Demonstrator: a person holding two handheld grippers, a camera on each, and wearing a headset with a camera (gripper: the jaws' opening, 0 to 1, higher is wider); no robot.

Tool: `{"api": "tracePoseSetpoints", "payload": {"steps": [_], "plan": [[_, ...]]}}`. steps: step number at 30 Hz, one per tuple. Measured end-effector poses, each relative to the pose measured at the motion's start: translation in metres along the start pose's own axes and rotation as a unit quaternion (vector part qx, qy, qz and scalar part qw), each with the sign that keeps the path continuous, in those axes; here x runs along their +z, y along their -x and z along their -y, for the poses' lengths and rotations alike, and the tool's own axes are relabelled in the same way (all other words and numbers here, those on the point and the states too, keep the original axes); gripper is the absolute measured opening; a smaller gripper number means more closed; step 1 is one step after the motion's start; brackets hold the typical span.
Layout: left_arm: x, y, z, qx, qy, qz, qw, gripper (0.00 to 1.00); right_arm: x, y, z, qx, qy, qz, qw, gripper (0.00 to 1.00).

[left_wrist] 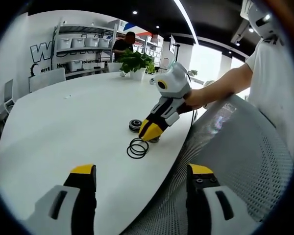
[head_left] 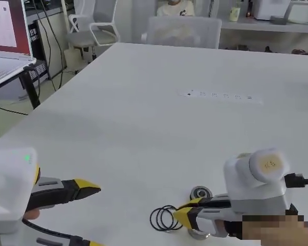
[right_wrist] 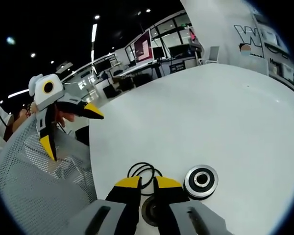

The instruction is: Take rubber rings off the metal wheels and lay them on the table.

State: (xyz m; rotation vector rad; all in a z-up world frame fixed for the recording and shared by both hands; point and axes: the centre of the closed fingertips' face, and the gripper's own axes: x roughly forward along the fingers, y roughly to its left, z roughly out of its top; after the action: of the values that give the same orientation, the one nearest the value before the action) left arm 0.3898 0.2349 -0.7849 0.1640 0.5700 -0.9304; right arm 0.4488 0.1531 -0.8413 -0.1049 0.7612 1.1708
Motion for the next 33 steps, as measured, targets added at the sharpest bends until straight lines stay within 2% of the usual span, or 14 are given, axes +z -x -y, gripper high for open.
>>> {"api": "tracePoseSetpoints", "payload": {"steps": [3,7,11,18,22,27,33], "plan": [[-0.001,0.0,0.001,-0.001,0.0,-0.001,1.0,0.73,0.001,-0.001,-0.001,0.001,0.005,-0.002,1.0,0.13],[0.0,0.0,0.0,-0.001,0.003,0.001,1.0,0.73,0.001,0.001,0.0,-0.005,0.026,-0.007,0.9996,0.13],[0.001,0.0,-0.001,0.002,0.006,0.005,1.0,0.73,0.004,0.004,0.005,-0.009,0.019,-0.002,0.9998,0.12],[0.001,0.001,-0.002,0.005,0.0,0.003,1.0,0.73,0.018,0.017,0.02,-0.027,0.0,0.028,0.9993,0.11],[0.002,0.002,-0.005,0.009,-0.016,-0.003,0.9998,0.73,0.023,0.025,0.031,-0.038,-0.012,0.043,0.9983,0.11],[0.01,0.005,-0.005,0.007,-0.037,-0.005,0.9993,0.72,0.029,0.036,0.046,-0.055,-0.034,0.064,0.9958,0.11],[0.037,0.009,-0.014,0.014,-0.06,0.017,0.9979,0.72,0.026,0.046,0.058,-0.069,-0.048,0.072,0.9939,0.11]]}}
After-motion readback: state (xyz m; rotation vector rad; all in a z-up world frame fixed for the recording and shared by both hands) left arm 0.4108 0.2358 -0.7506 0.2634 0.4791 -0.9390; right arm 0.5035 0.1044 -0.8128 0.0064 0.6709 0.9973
